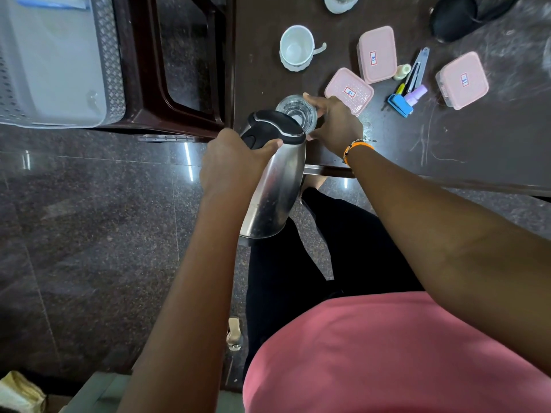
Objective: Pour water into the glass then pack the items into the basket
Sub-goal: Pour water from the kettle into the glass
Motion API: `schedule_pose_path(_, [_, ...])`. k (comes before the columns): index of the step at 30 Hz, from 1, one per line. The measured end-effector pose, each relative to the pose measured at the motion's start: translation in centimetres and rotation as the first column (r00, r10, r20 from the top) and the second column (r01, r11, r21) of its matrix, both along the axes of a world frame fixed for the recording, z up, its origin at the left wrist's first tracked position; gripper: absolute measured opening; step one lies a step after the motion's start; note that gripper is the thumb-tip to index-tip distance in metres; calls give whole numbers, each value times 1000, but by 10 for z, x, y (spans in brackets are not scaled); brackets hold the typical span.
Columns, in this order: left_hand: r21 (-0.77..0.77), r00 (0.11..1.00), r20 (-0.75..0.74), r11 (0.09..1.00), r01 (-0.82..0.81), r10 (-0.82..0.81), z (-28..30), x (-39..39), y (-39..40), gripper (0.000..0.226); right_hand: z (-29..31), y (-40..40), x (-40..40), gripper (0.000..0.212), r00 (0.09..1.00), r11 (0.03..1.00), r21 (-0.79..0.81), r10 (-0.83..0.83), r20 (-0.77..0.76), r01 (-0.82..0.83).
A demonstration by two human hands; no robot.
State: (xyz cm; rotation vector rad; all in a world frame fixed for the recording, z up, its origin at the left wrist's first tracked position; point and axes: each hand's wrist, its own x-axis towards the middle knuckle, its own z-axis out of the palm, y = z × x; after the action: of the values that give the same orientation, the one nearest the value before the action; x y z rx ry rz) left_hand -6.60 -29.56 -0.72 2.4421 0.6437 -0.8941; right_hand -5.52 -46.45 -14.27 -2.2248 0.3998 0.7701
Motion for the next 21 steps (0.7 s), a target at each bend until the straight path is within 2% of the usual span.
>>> schedule_pose_path(21, [-8,1000,15,1000,-3,3,-3,1,3,59,0,1,1,77,1000,1000,-4,-3,-7,3])
